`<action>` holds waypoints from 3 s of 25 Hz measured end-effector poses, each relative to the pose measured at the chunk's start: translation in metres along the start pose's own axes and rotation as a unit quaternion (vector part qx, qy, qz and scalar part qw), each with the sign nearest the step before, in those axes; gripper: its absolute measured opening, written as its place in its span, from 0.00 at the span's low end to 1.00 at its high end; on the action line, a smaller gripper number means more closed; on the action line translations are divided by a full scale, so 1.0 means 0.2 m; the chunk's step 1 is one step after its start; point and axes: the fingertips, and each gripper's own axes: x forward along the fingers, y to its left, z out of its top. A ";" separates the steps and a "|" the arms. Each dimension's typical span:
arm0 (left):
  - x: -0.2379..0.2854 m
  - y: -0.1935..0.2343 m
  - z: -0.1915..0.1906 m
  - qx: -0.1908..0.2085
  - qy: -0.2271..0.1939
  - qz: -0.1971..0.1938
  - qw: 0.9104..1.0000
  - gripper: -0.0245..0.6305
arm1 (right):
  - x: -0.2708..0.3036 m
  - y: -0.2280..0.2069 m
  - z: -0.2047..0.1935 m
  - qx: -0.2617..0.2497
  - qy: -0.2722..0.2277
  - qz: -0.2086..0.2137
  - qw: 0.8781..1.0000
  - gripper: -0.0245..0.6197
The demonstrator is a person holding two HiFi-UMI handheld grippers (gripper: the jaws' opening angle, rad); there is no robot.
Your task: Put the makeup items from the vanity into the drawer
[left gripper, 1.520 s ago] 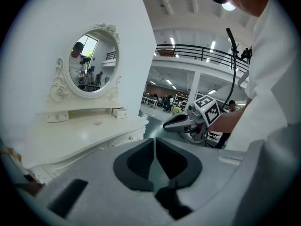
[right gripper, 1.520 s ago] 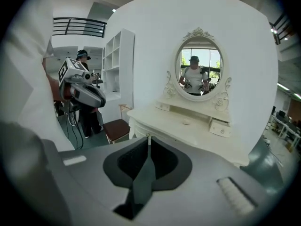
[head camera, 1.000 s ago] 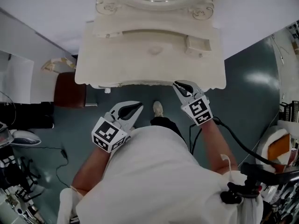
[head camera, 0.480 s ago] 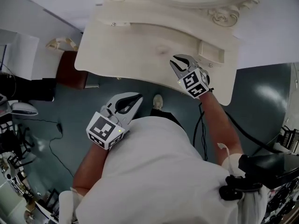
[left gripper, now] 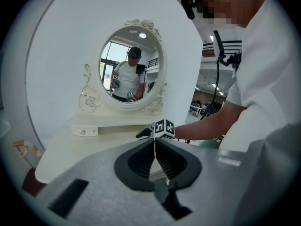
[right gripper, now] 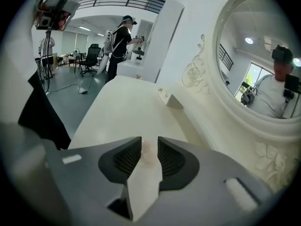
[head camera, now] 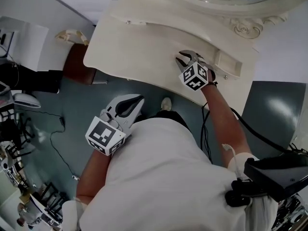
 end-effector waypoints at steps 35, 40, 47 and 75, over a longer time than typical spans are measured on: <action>0.16 -0.18 0.03 0.041 0.002 -0.101 0.994 0.04 | -0.48 -0.05 -0.04 0.081 0.005 -0.048 0.996 0.04; 0.23 -0.26 0.06 0.053 -0.002 -0.127 0.991 0.04 | -0.65 -0.11 -0.11 0.086 0.010 -0.066 0.994 0.04; 0.28 -0.31 0.08 0.062 -0.002 -0.143 0.988 0.04 | -0.84 -0.27 -0.26 0.105 0.023 -0.104 0.989 0.04; 0.35 -0.27 0.10 0.058 0.010 -0.121 0.991 0.04 | -0.78 -0.51 -0.89 0.155 0.107 -0.085 0.978 0.04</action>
